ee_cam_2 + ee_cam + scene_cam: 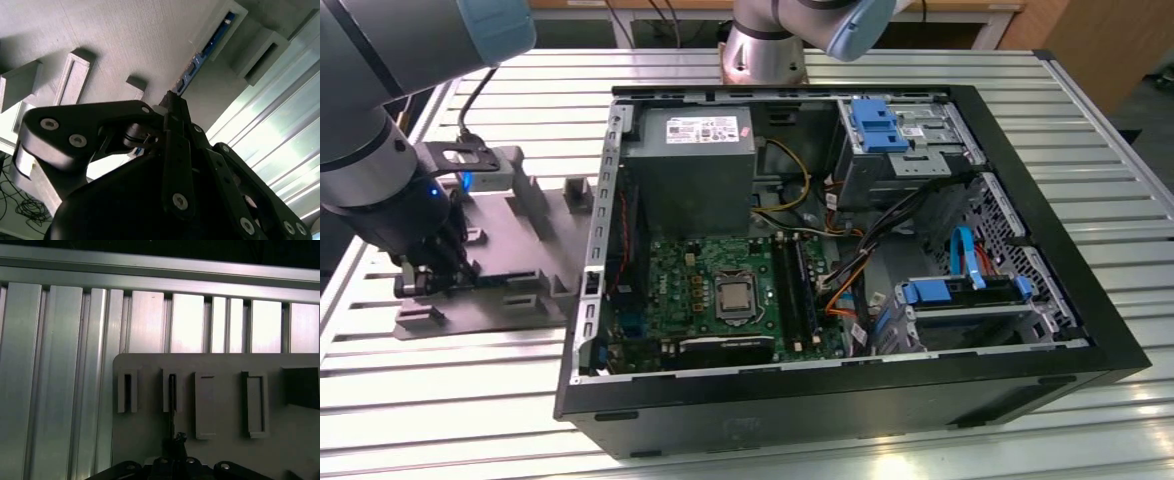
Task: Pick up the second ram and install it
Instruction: 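Pick up the second ram and move it above second insertion slot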
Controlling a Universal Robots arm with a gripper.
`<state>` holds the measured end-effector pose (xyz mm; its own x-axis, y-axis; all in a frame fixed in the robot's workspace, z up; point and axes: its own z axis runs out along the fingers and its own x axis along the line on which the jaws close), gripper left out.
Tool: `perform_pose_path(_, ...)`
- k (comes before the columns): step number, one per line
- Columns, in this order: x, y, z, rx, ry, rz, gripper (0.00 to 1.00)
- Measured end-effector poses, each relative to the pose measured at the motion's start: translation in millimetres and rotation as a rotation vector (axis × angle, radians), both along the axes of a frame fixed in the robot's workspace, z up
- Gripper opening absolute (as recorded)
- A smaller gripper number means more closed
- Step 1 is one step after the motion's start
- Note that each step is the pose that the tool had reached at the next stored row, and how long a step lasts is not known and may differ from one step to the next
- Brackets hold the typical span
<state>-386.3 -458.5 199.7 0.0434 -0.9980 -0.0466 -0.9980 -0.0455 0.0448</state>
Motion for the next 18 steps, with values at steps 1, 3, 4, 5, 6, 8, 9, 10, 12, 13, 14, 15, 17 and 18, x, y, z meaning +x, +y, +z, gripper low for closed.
perform_pose_path(1, 0.0, 0.0, 0.0, 0.0000, 0.0000, 0.000, 0.12)
perform_pose_path(3, 0.0, 0.0, 0.0, 0.0000, 0.0000, 0.000, 0.12)
perform_pose_path(4, 0.0, 0.0, 0.0, 0.0000, 0.0000, 0.000, 0.12)
perform_pose_path(5, 0.0, 0.0, 0.0, 0.0000, 0.0000, 0.000, 0.12)
perform_pose_path(6, 0.0, 0.0, 0.0, 0.0000, 0.0000, 0.000, 0.12)
perform_pose_path(8, 0.0, 0.0, 0.0, -0.0001, 0.0000, -0.001, 0.12)
perform_pose_path(9, 0.1, 0.0, -0.1, -0.0002, 0.0001, -0.006, 0.12)
perform_pose_path(10, 0.1, 0.0, -0.3, -0.0002, 0.0001, -0.021, 0.12)
perform_pose_path(12, 0.0, 0.0, -0.8, -0.0003, 0.0003, -0.055, 0.12)
perform_pose_path(13, 0.1, 0.0, -0.8, -0.0003, 0.0003, -0.066, 0.12)
perform_pose_path(14, 0.1, 0.0, -0.9, -0.0002, 0.0002, -0.066, 0.12)
perform_pose_path(15, 0.1, 0.0, -1.0, -0.0001, 0.0001, -0.067, 0.12)
perform_pose_path(17, 0.1, 0.0, -1.0, 0.0000, 0.0000, -0.068, 0.12)
perform_pose_path(18, 0.1, 0.0, -1.0, -0.0001, 0.0000, -0.069, 0.12)
